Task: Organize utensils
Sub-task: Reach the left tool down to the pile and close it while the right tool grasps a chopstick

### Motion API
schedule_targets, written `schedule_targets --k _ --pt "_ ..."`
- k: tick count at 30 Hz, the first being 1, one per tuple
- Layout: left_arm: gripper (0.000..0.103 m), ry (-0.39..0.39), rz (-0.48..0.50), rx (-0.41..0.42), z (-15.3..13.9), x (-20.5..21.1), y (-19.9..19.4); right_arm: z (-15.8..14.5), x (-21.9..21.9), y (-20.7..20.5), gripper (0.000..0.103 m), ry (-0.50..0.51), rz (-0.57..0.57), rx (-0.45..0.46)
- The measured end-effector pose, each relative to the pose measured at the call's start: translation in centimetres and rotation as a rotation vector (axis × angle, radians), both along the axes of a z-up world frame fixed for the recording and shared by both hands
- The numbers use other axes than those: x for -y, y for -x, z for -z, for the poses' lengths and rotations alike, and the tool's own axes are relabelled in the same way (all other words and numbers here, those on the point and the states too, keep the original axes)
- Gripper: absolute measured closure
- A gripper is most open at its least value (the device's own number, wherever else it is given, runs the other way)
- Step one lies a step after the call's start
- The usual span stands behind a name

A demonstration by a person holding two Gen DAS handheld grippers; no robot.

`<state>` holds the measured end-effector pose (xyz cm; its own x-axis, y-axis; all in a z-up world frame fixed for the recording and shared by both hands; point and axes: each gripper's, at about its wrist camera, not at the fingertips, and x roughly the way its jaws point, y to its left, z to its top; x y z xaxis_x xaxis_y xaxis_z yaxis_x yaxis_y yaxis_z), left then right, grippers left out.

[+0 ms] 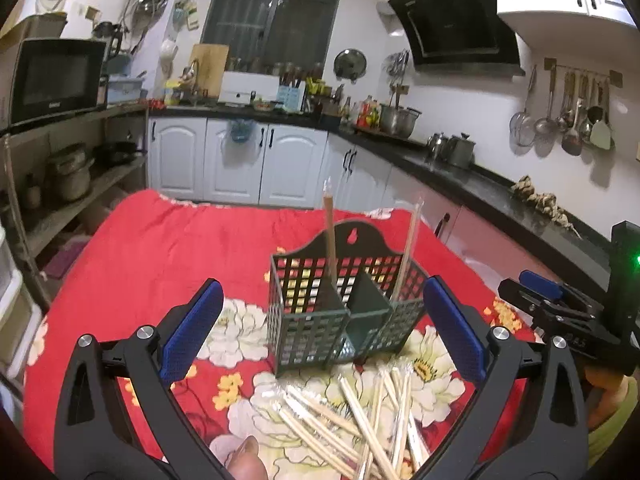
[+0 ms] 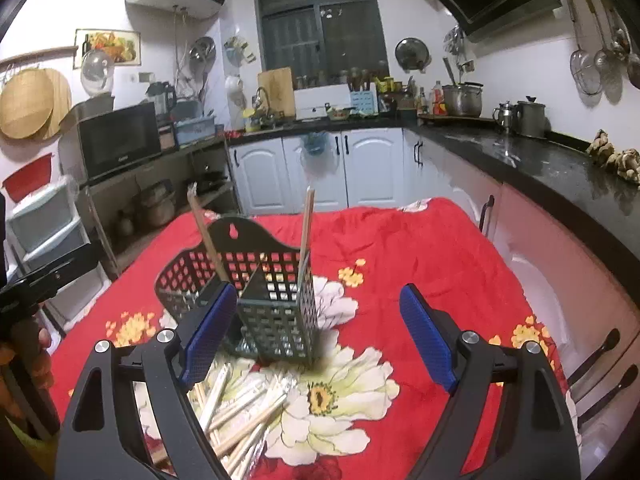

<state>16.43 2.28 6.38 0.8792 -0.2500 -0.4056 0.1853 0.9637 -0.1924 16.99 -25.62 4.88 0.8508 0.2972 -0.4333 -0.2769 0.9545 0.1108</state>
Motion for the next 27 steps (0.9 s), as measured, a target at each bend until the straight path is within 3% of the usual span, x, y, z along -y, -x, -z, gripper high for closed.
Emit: schedule_targets --k 19,23,24,27 --pt "0.011 -0.032 0.035 -0.231 7.5 1.4 -1.6 6.0 -1.0 -1.2 0.022 0.06 -0.036 -0.174" --pt "0.011 -0.002 0.041 -0.291 9.1 1.4 -2.7 7.4 -1.0 -2.0 0.031 0.057 -0.053 -0.228" --pt "0.012 0.007 0.046 -0.302 9.4 1.4 -2.9 7.9 -1.1 -2.3 0.035 0.056 -0.057 -0.247" --pt "0.035 0.022 0.071 -0.344 10.4 1.9 -3.8 8.9 -1.3 -3.1 0.045 0.028 -0.086 -0.294"
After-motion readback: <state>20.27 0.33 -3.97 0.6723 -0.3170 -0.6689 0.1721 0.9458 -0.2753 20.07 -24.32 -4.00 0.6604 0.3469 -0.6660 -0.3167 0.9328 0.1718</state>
